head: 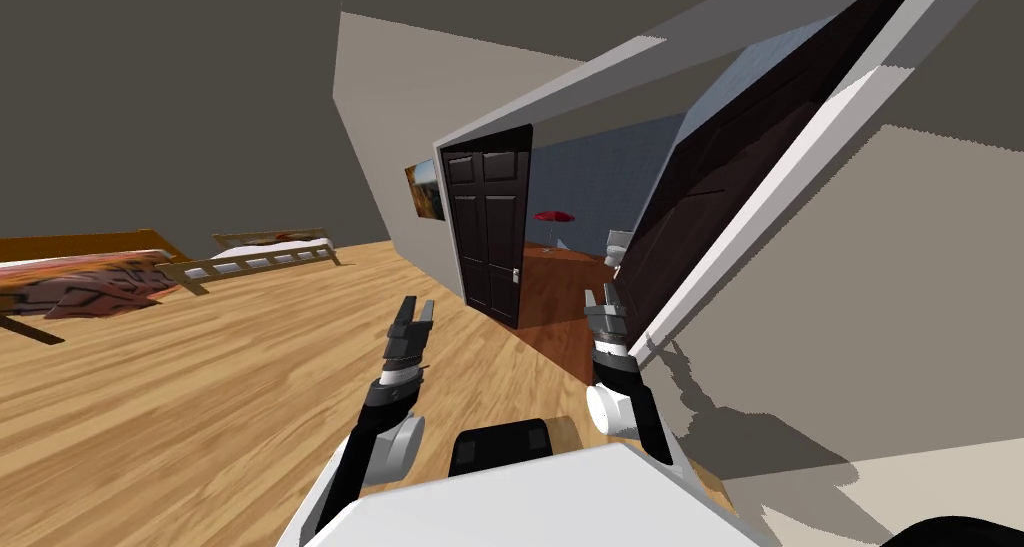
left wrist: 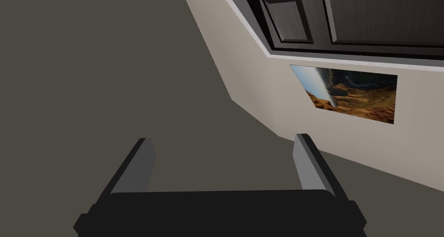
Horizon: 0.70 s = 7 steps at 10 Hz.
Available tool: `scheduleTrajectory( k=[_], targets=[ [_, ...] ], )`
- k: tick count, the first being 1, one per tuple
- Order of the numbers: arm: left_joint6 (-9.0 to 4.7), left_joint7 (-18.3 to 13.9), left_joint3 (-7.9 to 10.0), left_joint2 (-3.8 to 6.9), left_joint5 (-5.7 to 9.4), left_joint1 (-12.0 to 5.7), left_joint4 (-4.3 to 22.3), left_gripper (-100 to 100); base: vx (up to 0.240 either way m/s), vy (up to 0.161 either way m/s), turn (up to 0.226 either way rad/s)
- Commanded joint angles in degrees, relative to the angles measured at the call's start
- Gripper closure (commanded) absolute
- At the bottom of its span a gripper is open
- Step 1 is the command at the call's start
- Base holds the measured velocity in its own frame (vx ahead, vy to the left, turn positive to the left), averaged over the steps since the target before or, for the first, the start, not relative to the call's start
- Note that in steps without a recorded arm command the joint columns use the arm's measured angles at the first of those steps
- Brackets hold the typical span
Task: Push the door open
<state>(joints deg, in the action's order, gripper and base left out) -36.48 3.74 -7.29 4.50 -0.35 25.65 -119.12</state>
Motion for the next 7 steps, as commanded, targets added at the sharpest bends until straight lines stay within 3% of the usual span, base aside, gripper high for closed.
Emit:
scheduleTrajectory(
  k=[1,7],
  targets=[
    [-0.23,-0.19,-0.43,0.14,-0.07,-0.46,1.89,-100,0.091,0.013,-0.073],
    [-0.88,-0.86,-2.05,0.60,-0.33,-2.36,9.22,-100,0.094,0.017,-0.074]
  ],
)
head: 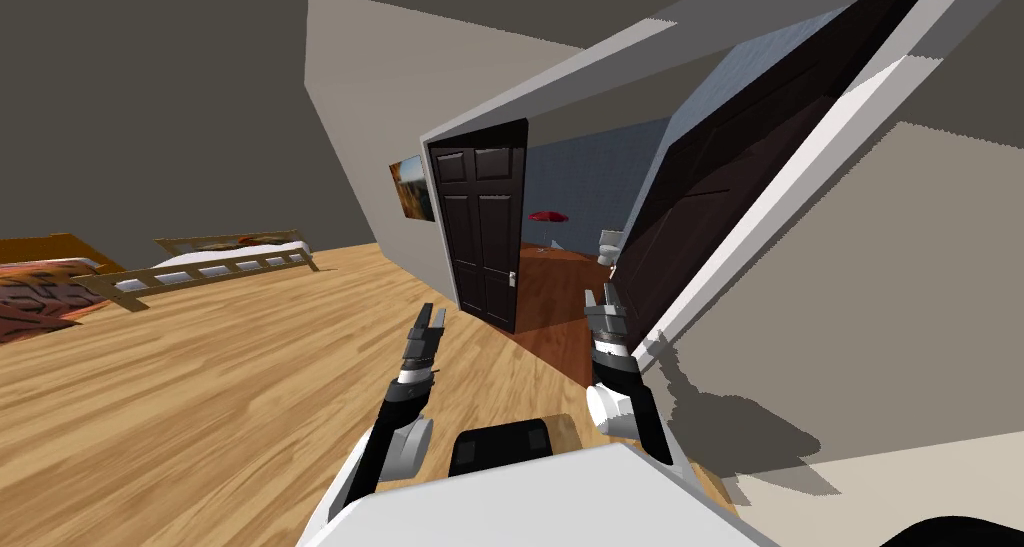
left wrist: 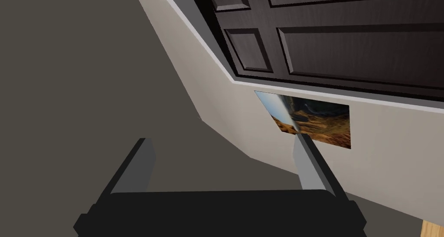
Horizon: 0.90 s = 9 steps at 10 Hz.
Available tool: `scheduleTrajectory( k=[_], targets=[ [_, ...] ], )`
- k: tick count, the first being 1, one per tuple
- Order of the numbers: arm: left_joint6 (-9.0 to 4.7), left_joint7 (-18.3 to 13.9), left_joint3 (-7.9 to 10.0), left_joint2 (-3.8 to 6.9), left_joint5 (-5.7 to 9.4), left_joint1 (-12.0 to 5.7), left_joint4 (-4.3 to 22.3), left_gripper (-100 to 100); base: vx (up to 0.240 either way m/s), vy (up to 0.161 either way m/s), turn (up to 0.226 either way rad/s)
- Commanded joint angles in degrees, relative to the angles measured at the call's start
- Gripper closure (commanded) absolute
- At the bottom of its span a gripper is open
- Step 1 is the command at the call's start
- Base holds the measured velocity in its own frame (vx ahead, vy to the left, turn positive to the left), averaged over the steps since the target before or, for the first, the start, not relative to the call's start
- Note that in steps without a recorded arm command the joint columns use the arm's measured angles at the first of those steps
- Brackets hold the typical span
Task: Push the door open
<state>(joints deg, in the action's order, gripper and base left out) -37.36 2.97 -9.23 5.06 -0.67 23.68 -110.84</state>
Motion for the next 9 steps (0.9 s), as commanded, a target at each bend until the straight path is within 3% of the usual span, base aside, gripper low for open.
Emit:
scheduleTrajectory(
  k=[1,2,9],
  targets=[
    [-0.11,-0.20,-0.40,0.11,-0.06,-0.73,2.22,-100,0.094,0.017,-0.077],
    [-0.11,-0.20,-0.40,0.11,-0.06,-0.73,2.22,-100,0.070,0.018,-0.014],
    [-0.96,-1.07,-2.48,0.38,-0.39,-3.18,11.66,-100,0.091,0.021,-0.077]
  ],
)
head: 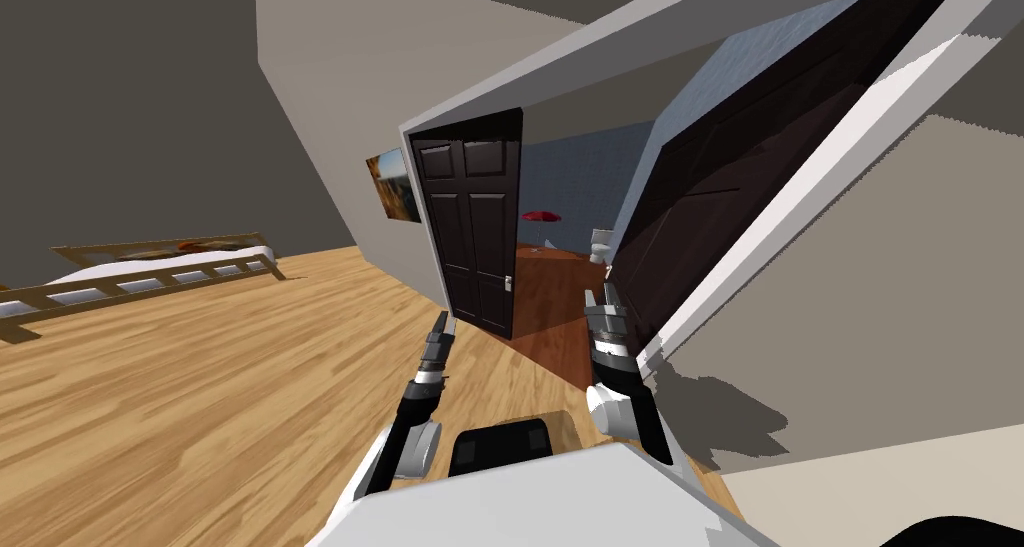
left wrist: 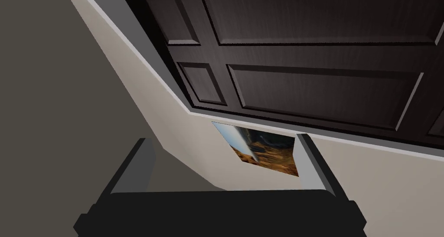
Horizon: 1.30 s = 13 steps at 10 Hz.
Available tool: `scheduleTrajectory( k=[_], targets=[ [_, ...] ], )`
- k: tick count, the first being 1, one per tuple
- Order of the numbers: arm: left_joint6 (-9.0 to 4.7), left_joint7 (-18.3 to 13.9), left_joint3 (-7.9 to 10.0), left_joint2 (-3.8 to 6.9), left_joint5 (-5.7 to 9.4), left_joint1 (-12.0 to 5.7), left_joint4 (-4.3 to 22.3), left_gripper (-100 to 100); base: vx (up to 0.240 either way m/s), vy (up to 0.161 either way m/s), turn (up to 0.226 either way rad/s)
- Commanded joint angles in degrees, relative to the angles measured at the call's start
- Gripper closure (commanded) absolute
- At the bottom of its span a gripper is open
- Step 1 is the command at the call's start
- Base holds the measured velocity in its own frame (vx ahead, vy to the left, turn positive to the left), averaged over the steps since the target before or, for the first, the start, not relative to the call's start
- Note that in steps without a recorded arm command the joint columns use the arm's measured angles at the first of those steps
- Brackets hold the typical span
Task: Push the door open
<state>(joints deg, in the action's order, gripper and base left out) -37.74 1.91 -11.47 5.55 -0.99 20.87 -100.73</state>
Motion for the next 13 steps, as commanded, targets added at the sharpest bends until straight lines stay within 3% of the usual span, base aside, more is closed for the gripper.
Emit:
scheduleTrajectory(
  k=[1,11,12,13],
  targets=[
    [-0.70,-0.13,-0.55,-0.09,-0.12,-0.73,2.86,-100,0.097,0.025,-0.082],
    [-1.79,-1.26,-3.26,-0.16,-0.56,-3.92,15.18,-100,0.084,0.024,-0.072],
    [-2.03,-1.50,-3.85,-0.23,-0.66,-4.61,17.85,-100,0.128,0.056,-0.136],
    [-2.03,-1.50,-3.85,-0.23,-0.66,-4.61,17.85,-100,0.107,0.050,-0.061]
  ],
)
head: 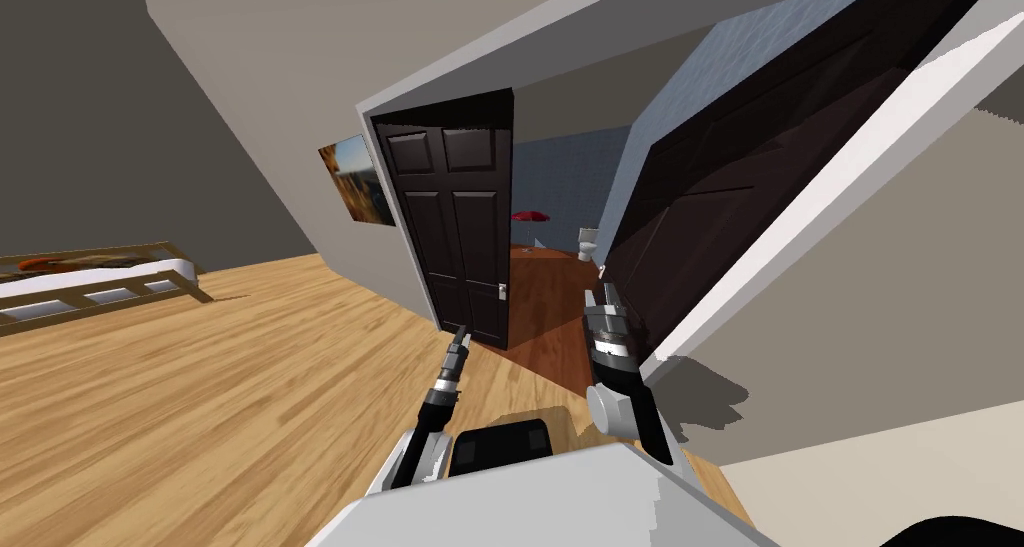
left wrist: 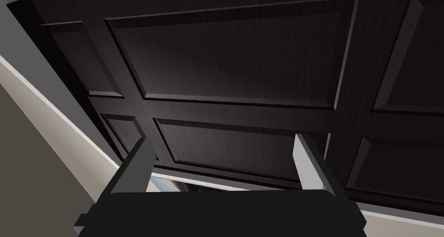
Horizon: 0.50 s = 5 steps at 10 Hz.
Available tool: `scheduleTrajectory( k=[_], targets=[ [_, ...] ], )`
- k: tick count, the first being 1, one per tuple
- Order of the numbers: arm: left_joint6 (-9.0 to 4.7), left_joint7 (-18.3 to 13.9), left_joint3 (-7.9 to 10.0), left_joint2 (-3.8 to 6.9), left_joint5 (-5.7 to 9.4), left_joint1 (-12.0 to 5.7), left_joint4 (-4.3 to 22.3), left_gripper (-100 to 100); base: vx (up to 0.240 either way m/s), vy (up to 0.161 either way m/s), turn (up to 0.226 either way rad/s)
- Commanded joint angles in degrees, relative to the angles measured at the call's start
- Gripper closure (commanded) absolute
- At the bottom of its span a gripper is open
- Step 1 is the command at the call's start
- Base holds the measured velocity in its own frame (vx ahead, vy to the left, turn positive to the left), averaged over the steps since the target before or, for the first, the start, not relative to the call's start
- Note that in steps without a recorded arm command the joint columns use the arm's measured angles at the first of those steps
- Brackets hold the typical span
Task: Push the door open
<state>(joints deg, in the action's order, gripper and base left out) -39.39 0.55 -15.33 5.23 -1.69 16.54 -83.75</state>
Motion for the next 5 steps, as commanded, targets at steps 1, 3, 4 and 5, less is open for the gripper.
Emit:
scheduleTrajectory(
  k=[1,3,4,5],
  targets=[
    [-0.50,-0.27,-0.27,0.05,0.00,-0.61,2.16,-100,0.080,0.037,-0.038],
    [-0.73,-0.50,-0.83,-0.06,-0.09,-1.27,4.67,-100,0.082,0.035,-0.075],
    [-0.84,-0.61,-1.11,-0.12,-0.14,-1.59,5.92,-100,0.092,0.036,-0.073],
    [-0.84,-0.61,-1.11,-0.12,-0.14,-1.59,5.92,-100,0.063,0.013,-0.021]
  ],
)
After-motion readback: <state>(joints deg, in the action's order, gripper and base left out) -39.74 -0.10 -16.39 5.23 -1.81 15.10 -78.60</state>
